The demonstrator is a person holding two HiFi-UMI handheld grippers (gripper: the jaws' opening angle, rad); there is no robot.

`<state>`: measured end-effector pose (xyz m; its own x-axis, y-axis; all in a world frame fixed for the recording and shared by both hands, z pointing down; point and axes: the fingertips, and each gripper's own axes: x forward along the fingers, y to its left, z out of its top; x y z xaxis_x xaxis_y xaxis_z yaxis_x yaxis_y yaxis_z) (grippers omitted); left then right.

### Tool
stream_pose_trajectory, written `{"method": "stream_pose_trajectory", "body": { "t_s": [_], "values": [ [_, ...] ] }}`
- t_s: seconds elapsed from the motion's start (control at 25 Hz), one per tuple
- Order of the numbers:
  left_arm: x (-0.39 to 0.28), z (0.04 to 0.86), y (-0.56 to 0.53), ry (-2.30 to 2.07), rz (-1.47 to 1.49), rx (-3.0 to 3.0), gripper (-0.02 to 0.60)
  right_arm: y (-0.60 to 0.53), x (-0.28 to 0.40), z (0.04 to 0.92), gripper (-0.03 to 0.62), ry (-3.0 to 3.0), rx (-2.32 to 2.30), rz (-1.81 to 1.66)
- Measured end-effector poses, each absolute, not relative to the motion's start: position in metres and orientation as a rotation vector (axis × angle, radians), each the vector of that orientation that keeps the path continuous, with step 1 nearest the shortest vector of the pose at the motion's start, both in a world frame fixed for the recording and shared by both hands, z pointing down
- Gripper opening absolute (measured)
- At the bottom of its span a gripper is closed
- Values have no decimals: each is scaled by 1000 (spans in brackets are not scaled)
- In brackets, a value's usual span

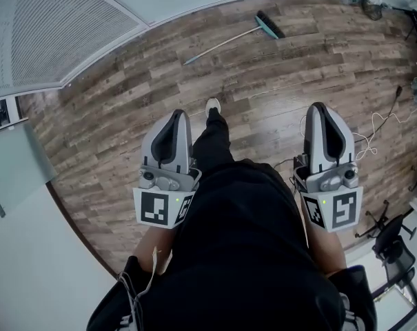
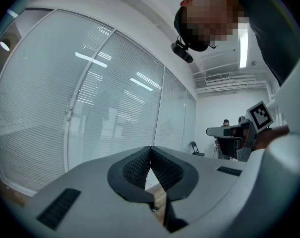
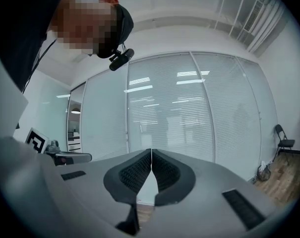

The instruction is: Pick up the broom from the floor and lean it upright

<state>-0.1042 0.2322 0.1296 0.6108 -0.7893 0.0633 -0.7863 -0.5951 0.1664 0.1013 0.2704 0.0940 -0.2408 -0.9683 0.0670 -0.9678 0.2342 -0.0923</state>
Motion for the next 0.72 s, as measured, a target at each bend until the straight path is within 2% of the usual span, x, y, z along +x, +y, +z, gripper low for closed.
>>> {"method": "stream_pose_trajectory", "body": {
  "t_s": [0.2,0.44,0.72],
  "values": [
    [-120,133,195,-1277,-61,2611,18,230,84,118,20,2483,-1918,-324],
    [-150,142,157,-1301,-25,2610,18,197,72,122,20,2477,-1920,-320],
    [-148,137,131,-1268,-53,2581,18,173,67,129,20,2501,-1933,-364]
  ]
}}
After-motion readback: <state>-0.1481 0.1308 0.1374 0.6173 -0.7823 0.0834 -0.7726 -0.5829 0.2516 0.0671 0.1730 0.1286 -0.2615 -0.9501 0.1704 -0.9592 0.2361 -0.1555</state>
